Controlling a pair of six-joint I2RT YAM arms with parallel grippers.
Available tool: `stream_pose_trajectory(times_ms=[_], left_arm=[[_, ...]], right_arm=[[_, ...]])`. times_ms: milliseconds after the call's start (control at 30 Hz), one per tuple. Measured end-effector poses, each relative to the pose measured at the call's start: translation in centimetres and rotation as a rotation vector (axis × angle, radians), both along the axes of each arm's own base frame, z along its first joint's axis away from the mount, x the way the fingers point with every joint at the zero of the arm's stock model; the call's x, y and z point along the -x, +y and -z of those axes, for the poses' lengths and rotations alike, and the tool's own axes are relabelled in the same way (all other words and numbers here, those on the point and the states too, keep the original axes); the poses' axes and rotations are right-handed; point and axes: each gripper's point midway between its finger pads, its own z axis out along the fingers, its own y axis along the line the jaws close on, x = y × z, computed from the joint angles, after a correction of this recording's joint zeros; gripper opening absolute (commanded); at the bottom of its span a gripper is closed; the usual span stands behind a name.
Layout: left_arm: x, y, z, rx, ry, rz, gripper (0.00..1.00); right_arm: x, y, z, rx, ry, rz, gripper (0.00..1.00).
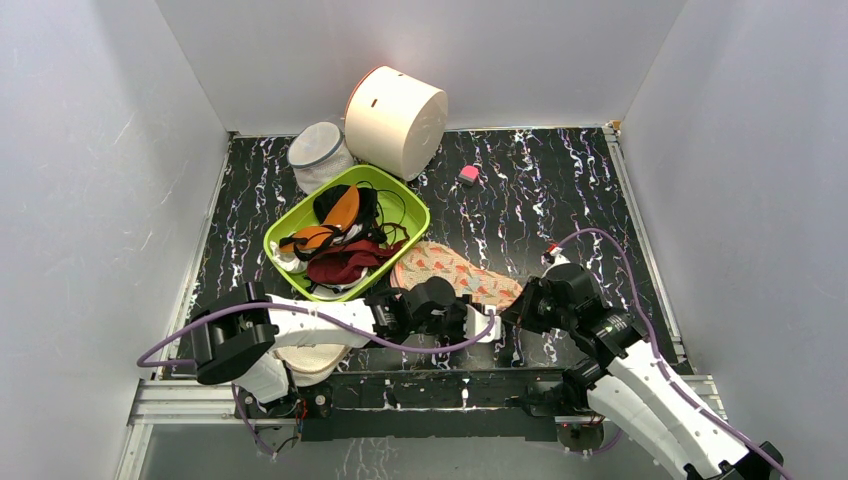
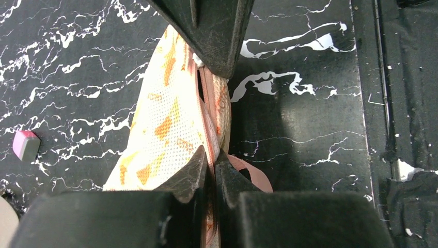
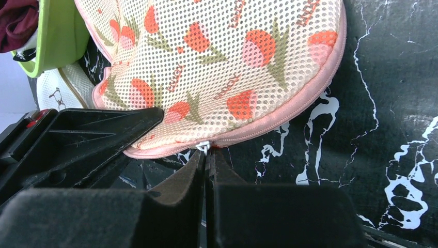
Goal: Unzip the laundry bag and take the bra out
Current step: Unzip the laundry bag at the center of the board.
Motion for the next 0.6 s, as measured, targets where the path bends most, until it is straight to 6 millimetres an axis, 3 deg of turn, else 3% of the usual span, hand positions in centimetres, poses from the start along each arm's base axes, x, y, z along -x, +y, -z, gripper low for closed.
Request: stream_pose_trajectory(times_ms=[400, 600], left_arm=[[-1.3, 1.7, -1.4, 0.005, -0.095, -0.060, 0.00], [-1.9, 2.5, -3.0, 0.033, -0.133, -0.081, 0.00]], right_arm=[[-0.1, -0.6, 1.5, 0.038, 0.087, 0.077, 0.00], [-1.0, -2.4, 2.2, 0.075, 0.112, 0.248, 0.00]])
